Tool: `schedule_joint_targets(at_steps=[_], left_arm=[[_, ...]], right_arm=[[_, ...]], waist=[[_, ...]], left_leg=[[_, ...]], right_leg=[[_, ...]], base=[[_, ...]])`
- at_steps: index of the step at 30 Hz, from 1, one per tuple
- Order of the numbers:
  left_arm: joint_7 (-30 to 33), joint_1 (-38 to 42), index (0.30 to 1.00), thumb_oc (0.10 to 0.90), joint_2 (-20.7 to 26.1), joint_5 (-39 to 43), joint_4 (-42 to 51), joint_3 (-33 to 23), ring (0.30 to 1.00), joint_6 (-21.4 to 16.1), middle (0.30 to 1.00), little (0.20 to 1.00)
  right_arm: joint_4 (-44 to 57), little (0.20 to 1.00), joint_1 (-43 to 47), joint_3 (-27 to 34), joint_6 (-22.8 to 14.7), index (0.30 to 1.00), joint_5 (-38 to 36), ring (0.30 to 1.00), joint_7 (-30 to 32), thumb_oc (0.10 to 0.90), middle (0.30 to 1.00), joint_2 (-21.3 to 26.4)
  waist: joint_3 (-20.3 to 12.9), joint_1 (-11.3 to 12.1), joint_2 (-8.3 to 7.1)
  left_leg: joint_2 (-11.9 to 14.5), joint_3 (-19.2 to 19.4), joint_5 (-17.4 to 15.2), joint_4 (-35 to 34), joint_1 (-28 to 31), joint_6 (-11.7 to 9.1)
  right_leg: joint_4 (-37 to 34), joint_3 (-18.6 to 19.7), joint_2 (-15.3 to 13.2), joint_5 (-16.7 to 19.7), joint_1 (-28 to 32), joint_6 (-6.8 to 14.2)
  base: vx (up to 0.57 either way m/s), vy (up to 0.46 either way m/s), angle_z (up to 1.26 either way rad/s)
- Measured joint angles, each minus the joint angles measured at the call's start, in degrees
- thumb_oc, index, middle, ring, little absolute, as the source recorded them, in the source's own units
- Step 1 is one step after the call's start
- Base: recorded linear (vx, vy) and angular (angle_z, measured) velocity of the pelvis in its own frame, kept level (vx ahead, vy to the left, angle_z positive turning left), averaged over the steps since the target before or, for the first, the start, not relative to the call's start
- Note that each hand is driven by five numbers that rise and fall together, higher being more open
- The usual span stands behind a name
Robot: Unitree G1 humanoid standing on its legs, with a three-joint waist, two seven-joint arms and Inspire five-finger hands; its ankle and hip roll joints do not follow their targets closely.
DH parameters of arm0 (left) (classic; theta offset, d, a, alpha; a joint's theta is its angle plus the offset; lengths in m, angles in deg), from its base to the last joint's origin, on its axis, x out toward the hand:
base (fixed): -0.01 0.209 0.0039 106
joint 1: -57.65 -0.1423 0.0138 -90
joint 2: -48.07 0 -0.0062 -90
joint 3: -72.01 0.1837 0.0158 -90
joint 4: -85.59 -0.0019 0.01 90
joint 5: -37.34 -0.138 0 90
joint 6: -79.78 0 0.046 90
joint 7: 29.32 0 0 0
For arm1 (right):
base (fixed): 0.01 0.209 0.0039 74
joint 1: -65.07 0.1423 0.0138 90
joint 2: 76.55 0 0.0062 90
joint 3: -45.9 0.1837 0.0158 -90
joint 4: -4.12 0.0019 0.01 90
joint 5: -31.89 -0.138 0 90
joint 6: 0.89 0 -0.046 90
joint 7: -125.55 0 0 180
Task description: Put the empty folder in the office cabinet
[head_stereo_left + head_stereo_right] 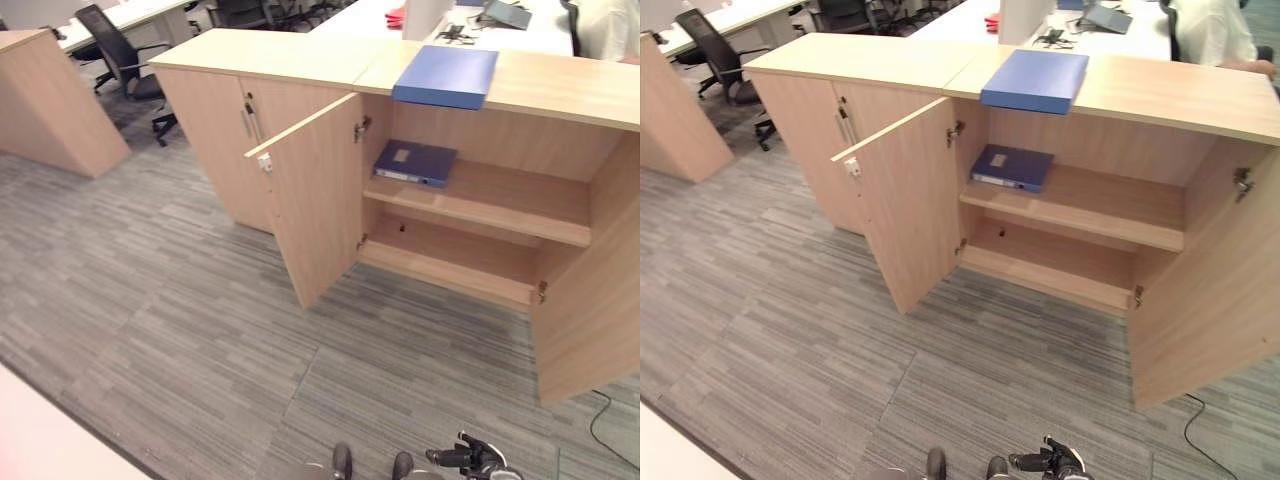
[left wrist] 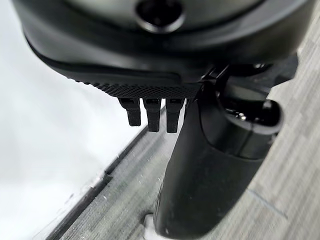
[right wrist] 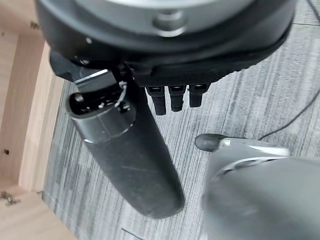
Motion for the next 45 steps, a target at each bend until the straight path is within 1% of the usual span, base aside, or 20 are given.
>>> schedule_joint_targets(at_steps=[7,11,17,19,21,23,24,26,27,28,29,30,32,34,35,36,37,40,42,45], left_arm=[[0.23,4.18,0.9,0.8,0.24,0.03,-0.09,0.03,0.9,-0.28,0.9,0.9],[1.0,4.47,0.9,0.8,0.71,0.1,-0.21,3.15,0.9,-0.38,0.9,0.9],[1.51,4.51,0.9,0.8,1.39,0.13,0.99,4.49,0.9,-0.41,0.9,0.9],[1.54,2.99,0.9,0.8,3.36,0.37,1.42,3.96,0.9,-0.47,0.9,0.9],[1.56,2.09,0.9,0.8,5.48,0.74,3.5,3.56,0.9,-0.64,0.9,0.9],[0.87,1.95,0.9,0.8,5.03,1.01,5.71,4.46,0.9,-0.85,0.9,0.9],[0.82,2.53,0.9,0.8,4.45,1.14,5.61,4.78,0.9,-1.29,0.9,0.9],[0.74,2.4,0.9,0.8,2.08,1.13,4.43,5.08,0.9,-0.34,0.9,0.9],[0.09,0.91,0.9,0.8,-0.01,1.15,2.36,5.79,0.9,0.03,0.9,0.9],[-0.2,0.14,0.9,0.8,-0.27,1.14,1.72,5.74,0.9,0.14,0.9,0.9],[-0.03,-1.71,0.9,0.8,0.98,1.21,1.48,5.46,0.9,-0.06,0.9,0.9],[0.15,-1.77,0.9,0.8,1.34,1.23,1.14,4.2,0.9,0.01,0.9,0.9],[0.48,-2.39,0.9,0.8,2.26,1.31,-0.85,1.49,0.9,0.03,0.9,0.9],[0.69,-2.91,0.9,0.8,2.32,1.33,-1.33,0.77,0.9,0.5,0.9,0.9],[0.64,-3.74,0.9,0.8,2.63,1.33,-0.36,1.88,0.9,0.7,0.9,0.9],[0.44,-4.25,0.9,0.8,3.08,1.3,0.44,2.65,0.9,0.67,0.9,0.9],[0.79,-4.27,0.9,0.8,3.21,1.34,1.87,2.27,0.9,0.52,0.9,0.9],[-0.56,2.61,0.9,0.8,-0.53,1.21,1.62,1.29,0.9,0.22,0.9,0.9],[-0.62,6.85,0.9,0.8,0.98,1.29,3.3,1.34,0.9,-1.57,0.9,0.9],[-0.49,8.84,0.9,0.8,2.05,1.28,4.31,1.55,0.9,-1.84,0.9,0.9]], right_arm=[[-3.73,0.9,1.06,1.23,-0.02,0.9,-0.53,0.9,-0.52,0.8,0.9,-0.7],[-5.87,0.9,1.19,1.18,0.06,0.9,-0.51,0.9,-0.21,0.8,0.9,-0.28],[-7.8,0.9,1.02,0.87,-0.17,0.9,-0.52,0.9,-0.07,0.8,0.9,1.68],[-7.73,0.9,0.2,1.12,0.02,0.9,-0.54,0.9,-0.45,0.8,0.9,-1.61],[-7.96,0.9,-2.38,0.34,-0.12,0.9,-0.53,0.9,-0.47,0.8,0.9,-4.27],[-9.71,0.9,-1.73,-0.94,0.23,0.9,-0.51,0.9,-0.43,0.8,0.9,-4.24],[-11.61,0.9,0.6,-0.87,0.71,0.9,-0.5,0.9,-0.16,0.8,0.9,-4.2],[-12.82,0.9,3.72,-0.99,1.28,0.9,-0.48,0.9,0.0,0.8,0.9,-3.12],[-12.35,0.9,3.4,-1.56,1.35,0.9,-0.47,0.9,-0.03,0.8,0.9,-1.44],[-12.28,0.9,3.22,-1.46,1.42,0.9,-0.47,0.9,-0.03,0.8,0.9,-0.83],[-12.07,0.9,3.87,-3.65,1.6,0.9,-0.27,0.9,-0.38,0.8,0.9,-0.74],[-12.12,0.9,4.25,-3.11,1.43,0.9,-0.27,0.9,-0.49,0.8,0.9,-0.89],[-12.8,0.9,5.53,-1.1,1.05,0.9,-0.22,0.9,-0.45,0.8,0.9,-2.29],[-13.7,0.9,4.39,0.12,0.81,0.9,0.05,0.9,-0.55,0.8,0.9,-2.65],[-13.64,0.9,2.24,0.09,0.72,0.9,0.15,0.9,-0.55,0.8,0.9,-2.43],[-14.03,0.9,0.8,0.31,0.59,0.9,0.19,0.9,-0.68,0.8,0.9,-2.71],[-14.64,0.9,1.34,0.09,0.42,0.9,0.21,0.9,-0.49,0.8,0.9,-3.5],[-13.59,0.9,2.41,-0.59,-0.81,0.9,0.62,0.9,-0.42,0.8,0.9,-0.99],[-16.45,0.9,1.03,-1.08,1.37,0.9,1.89,0.9,-0.23,0.8,0.9,-2.38],[-16.27,0.9,0.44,-1.79,1.86,0.9,2.25,0.9,-1.22,0.8,0.9,-4.54]], waist=[[0.34,-1.43,-1.32],[-1.64,-2.57,-2.56],[-2.61,-3.01,-3.28],[-4.45,-2.65,-6.39],[-5.91,-0.52,-8.27],[-6.07,0.02,-8.56],[-4.92,1.08,-9.07],[-1.78,2.38,-7.82],[-0.85,2.96,-4.21],[-0.27,3.32,-1.96],[-0.81,5.75,-0.36],[-0.04,6.19,-0.74],[0.62,7.12,-3.58],[0.76,7.02,-4.44],[-0.61,6.83,-3.07],[-1.47,7.19,-2.4],[-2.07,7.58,-5.67],[-2.66,4.07,-5.07],[-3.61,4.73,-7.44],[-4.25,5.05,-8.4]], left_leg=[[2.69,-3.93,2.37,-2.72,-0.37,-1.48],[6.91,-5.8,1.2,-2.48,-1.19,-3.13],[10.67,-3.71,4.55,4.56,1.48,-8.37],[12.63,-2.79,4.74,15.71,-2.2,-8.71],[14.21,-4.63,11.85,42.86,-15.37,-5.64],[3.75,-12.74,9.54,53.94,-27.46,-3.64],[-0.52,-13.86,8.28,53.44,-30.74,-3.21],[-4.66,-9.54,6.25,36.38,-32.43,-2.85],[-7.77,-11.21,7.36,11.0,-29.12,-4.47],[-9.17,-11.45,8.26,2.19,-27.85,-4.31],[-10.22,-15.67,8.88,-9.77,-26.77,-4.14],[-10.56,-16.47,8.64,-9.39,-27.4,-3.91],[-11.81,-13.64,9.34,-8.34,-26.47,-0.74],[-12.78,-10.08,10.61,-0.94,-22.83,5.87],[-11.35,-10.21,8.68,-0.25,-17.68,9.98],[-9.85,-12.89,12.69,-3.29,-14.88,13.07],[-10.07,-12.25,18.49,-5.01,-13.92,13.82],[-8.2,-11.52,19.33,-3.85,-14.74,9.58],[-8.74,-10.21,15.18,-1.56,-14.76,5.24],[-8.29,-9.8,12.67,0.31,-14.33,4.17]], right_leg=[[2.83,-2.14,1.04,-0.63,-3.39,0.4],[-3.91,-7.73,2.69,1.9,-0.62,-6.94],[-6.42,-9.36,5.04,-0.46,1.77,-8.96],[-11.38,-6.81,8.4,-0.23,5.35,-9.22],[-14.23,-4.06,11.55,1.37,8.97,-14.38],[-11.79,-1.34,12.26,0.74,7.92,-17.04],[-11.3,0.61,11.57,0.49,6.9,-16.58],[-14.57,3.63,11.67,1.77,10.27,-14.17],[-15.67,5.28,13.58,0.14,13.35,-11.71],[-16.09,5.71,15.12,0.16,15.2,-13.22],[-17.54,11.4,17.75,-0.99,18.17,-12.85],[-17.8,12.47,18.0,-0.44,19.09,-13.67],[-17.56,17.87,17.26,-2.37,22.19,-9.5],[-12.22,19.77,19.1,-1.78,24.31,-9.32],[-8.15,19.89,22.68,-1.87,25.23,-7.26],[-3.38,19.82,23.91,-4.81,24.55,-3.43],[3.78,19.54,19.85,-12.46,20.46,-4.27],[-2.62,17.9,9.24,-15.22,15.93,-0.91],[-9.14,16.0,7.31,-9.87,19.79,-1.26],[-8.46,15.52,7.59,-7.57,20.44,-0.06]], base=[[0.4,-0.344,0.23],[0.24,-0.248,0.61],[0.23,-0.241,0.19],[0.27,-0.331,-0.32],[0.21,-0.174,-0.53],[0.17,-0.054,-0.47],[0.22,0.076,-1.09],[0.26,0.092,-1.21],[0.5,0.103,-0.89],[0.66,0.123,-1.43],[0.77,0.164,-1.32],[0.37,0.088,-1.3],[0.38,0.175,-1.05],[0.38,0.203,-0.67],[0.24,0.131,-0.23],[0.47,0.273,-0.74],[0.35,0.206,-1.2],[0.33,0.217,-0.65],[0.34,0.249,-0.09],[0.21,0.179,-0.16]])
